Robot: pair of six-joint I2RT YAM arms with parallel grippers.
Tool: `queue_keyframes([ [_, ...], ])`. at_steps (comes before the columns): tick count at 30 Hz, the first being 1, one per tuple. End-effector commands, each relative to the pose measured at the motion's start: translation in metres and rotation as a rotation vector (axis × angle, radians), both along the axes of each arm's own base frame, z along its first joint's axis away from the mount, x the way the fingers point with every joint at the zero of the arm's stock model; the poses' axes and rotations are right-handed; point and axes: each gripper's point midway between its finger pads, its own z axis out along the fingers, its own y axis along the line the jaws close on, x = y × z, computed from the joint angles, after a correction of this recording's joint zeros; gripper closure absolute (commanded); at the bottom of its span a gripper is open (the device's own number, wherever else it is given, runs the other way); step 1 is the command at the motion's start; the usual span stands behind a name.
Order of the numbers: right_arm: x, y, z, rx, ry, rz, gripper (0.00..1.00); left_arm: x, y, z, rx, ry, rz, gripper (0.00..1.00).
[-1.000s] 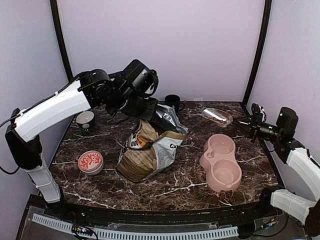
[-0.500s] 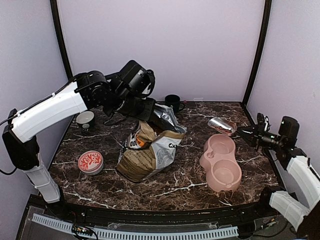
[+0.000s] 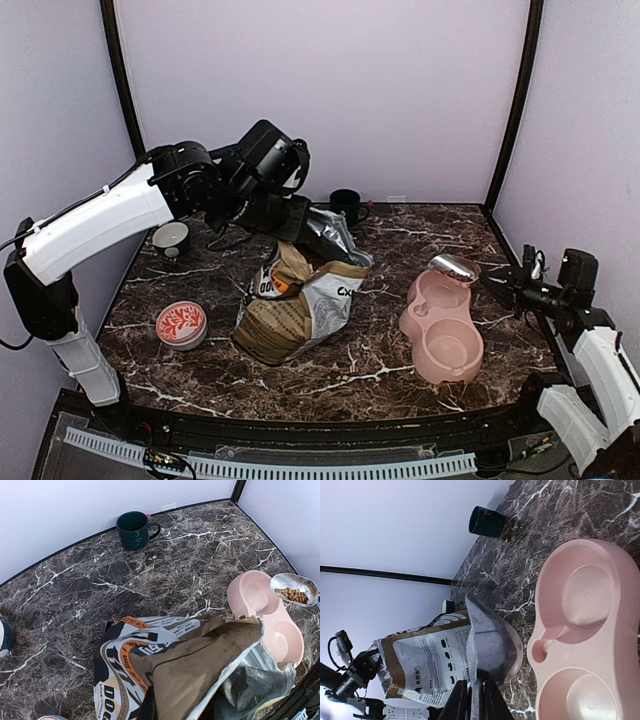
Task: Serve the pet food
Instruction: Place the pet food in the pet food bowl.
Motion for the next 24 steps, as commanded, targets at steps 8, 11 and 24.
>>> queue_keyframes([
  [8,-0.006,-0.040,-0.019,-0.340,0.079,-0.150,1.00,-0.010,0.019,0.056,-0.137,-0.104,-0.003,1.00],
  [11,-0.009,-0.044,-0.022,-0.400,0.099,-0.142,1.00,-0.009,0.022,0.055,-0.134,-0.108,0.001,1.00],
  [24,-0.011,-0.045,-0.021,-0.419,0.109,-0.134,1.00,-0.007,0.028,0.052,-0.134,-0.111,0.003,1.00],
])
